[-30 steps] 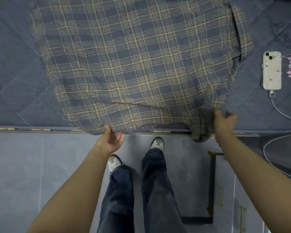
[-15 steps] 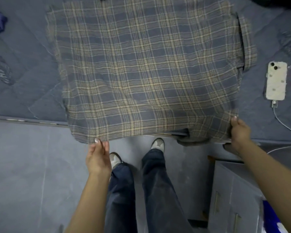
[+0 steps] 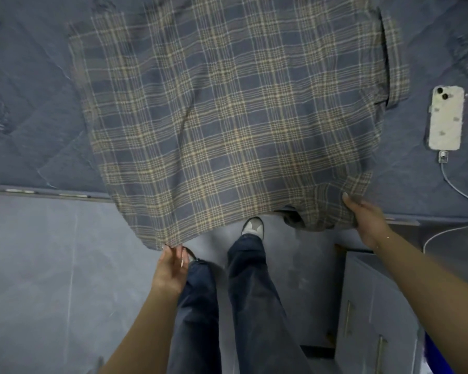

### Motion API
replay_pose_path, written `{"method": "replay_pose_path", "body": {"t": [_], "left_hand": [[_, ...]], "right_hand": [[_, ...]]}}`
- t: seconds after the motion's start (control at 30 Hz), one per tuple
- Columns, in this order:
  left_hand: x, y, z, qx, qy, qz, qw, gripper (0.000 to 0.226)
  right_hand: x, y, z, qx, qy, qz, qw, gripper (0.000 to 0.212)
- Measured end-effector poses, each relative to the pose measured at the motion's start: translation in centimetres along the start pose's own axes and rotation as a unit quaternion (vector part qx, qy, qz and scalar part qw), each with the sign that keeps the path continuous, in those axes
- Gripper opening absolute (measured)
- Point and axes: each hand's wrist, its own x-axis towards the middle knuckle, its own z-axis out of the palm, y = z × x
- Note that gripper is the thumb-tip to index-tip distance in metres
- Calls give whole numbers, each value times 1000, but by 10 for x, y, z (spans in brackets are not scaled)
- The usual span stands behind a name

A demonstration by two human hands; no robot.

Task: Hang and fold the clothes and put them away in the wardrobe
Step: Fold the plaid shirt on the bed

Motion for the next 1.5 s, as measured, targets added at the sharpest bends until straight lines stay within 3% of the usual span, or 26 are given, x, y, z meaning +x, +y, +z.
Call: {"method": "replay_pose_path", "body": {"t": [0.1,0.27,0.37,0.43,0.53,0.67,0.83,0.93,1.0,1.07,1.1,1.17,1.27,1.3,1.37,1.43,1.5], "left_hand": [[-1,9,6,-91,-18,-25,995,36],[-28,36,31,-197,-7,-33,980,31],[-55,56,45,-301,-64,-57,950,18],[-73,74,57,-317,-100,-59,942,39],[-88,105,80,-267,-128,-18,955,36],[-87,155,113,-217,-105,67,968,20],[-57,213,161,-187,-57,128,972,31],[-17,241,183,-150,-15,128,980,49],[3,254,191,-103,-17,121,987,39],[16,263,193,-34,-69,120,990,33],[20,267,192,6,-95,127,987,40],[25,267,183,94,-105,165,976,54],[33,263,152,194,16,254,947,57],[34,260,139,234,58,252,937,52],[35,250,115,300,100,182,931,55],[36,236,100,325,83,91,938,62],[35,224,105,333,44,65,940,45]], "right_hand": [[-3,-2,0,28,-4,17,999,33],[-20,-12,8,46,67,22,996,47],[-35,-32,15,88,100,-4,991,31],[-48,-52,16,122,105,-29,987,18],[-67,-85,18,165,110,-83,977,11],[-74,-147,32,158,122,-134,971,13],[-43,-235,75,97,109,-148,978,18],[-10,-276,105,53,107,-148,982,9],[10,-298,125,21,103,-143,984,17],[30,-311,142,-5,85,-123,989,6],[37,-312,152,-22,78,-108,991,3],[41,-306,172,-112,81,-114,984,30],[18,-275,202,-303,155,-228,912,42],[7,-261,211,-329,165,-259,893,58],[-11,-232,222,-340,182,-310,869,82],[-25,-202,228,-344,164,-322,867,85],[-30,-175,231,-372,113,-301,871,82]]}}
